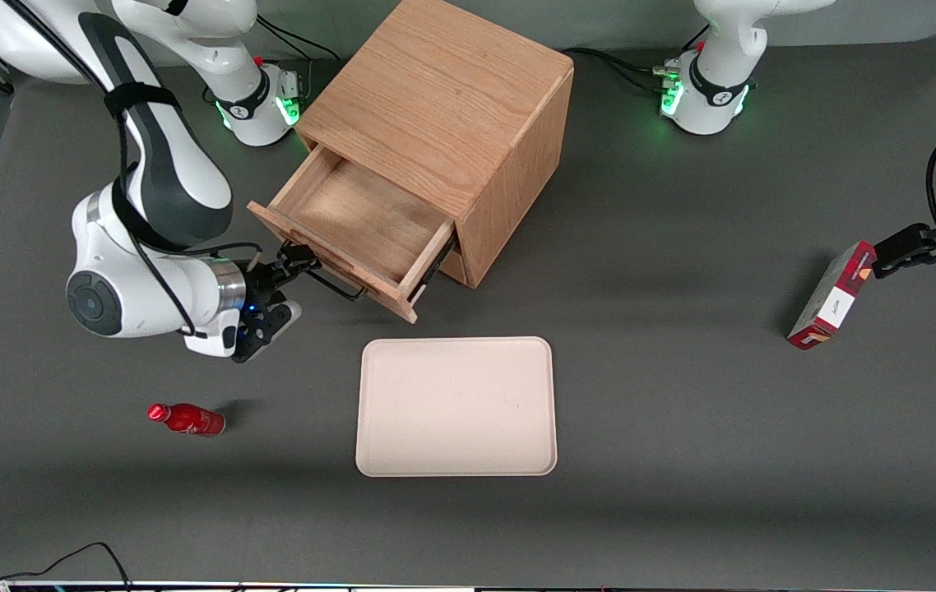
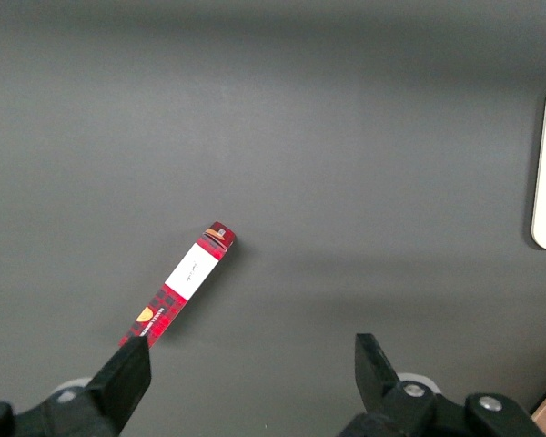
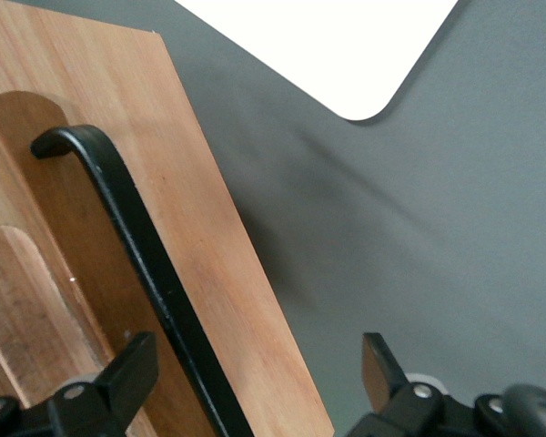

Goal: Close top drawer
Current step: 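Push the drawer front with the right gripper into the cabinet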

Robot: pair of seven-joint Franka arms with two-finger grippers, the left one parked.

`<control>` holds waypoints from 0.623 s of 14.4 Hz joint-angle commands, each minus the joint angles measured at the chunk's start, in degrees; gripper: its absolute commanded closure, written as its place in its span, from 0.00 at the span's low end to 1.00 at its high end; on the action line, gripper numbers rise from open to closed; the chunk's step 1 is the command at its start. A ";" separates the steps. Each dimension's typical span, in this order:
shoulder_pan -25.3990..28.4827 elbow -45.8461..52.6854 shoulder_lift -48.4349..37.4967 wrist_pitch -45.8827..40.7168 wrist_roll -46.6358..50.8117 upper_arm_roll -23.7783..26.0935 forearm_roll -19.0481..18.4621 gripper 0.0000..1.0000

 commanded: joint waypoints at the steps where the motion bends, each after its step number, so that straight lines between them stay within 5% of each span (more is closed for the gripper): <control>1: -0.16 -7.11 -5.34 3.19 2.98 1.75 1.91 0.00; 9: -0.16 -17.39 -12.72 8.90 8.26 7.38 6.91 0.00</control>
